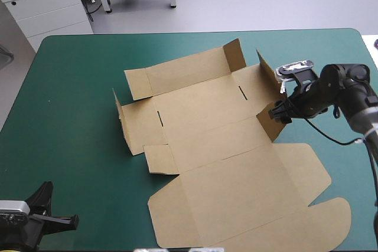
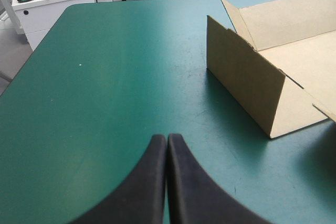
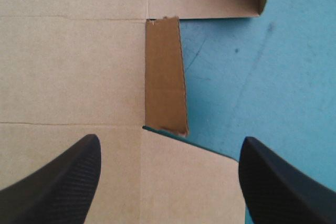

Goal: Fold the box

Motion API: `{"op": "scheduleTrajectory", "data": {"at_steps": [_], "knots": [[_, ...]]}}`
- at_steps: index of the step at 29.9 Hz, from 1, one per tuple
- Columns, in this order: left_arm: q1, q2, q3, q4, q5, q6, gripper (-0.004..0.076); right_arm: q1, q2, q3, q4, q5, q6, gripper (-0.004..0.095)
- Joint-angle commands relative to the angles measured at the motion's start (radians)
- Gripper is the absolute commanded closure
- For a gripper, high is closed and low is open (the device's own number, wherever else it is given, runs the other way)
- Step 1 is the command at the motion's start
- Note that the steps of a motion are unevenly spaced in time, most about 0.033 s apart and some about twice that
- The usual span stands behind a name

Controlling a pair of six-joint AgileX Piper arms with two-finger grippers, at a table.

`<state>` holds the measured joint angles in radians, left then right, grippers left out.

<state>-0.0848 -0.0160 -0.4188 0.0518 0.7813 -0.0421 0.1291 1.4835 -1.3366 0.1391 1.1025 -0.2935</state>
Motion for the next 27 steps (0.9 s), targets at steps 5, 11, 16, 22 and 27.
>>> {"op": "scheduleTrajectory", "data": {"at_steps": [5,11,16,22,27], "knots": [[-0.002,-0.014,-0.022,-0.005,-0.079,-0.008,0.0734,0.001,0.149,-0.095,0.024,-0.041,-0.087,0.0228],[-0.002,-0.014,-0.022,-0.005,-0.079,-0.008,0.0734,0.001,0.236,-0.095,0.024,-0.041,-0.108,0.0229],[-0.002,-0.014,-0.022,-0.005,-0.079,-0.005,0.0734,0.001,0.272,-0.095,0.036,-0.041,-0.136,0.0294],[-0.002,-0.014,-0.022,-0.005,-0.079,-0.005,0.0734,0.001,0.276,-0.095,0.061,-0.064,-0.221,0.0852],[-0.002,-0.014,-0.022,-0.005,-0.079,-0.005,0.0734,0.001,0.276,-0.102,0.06,-0.065,-0.331,0.0928]]}}
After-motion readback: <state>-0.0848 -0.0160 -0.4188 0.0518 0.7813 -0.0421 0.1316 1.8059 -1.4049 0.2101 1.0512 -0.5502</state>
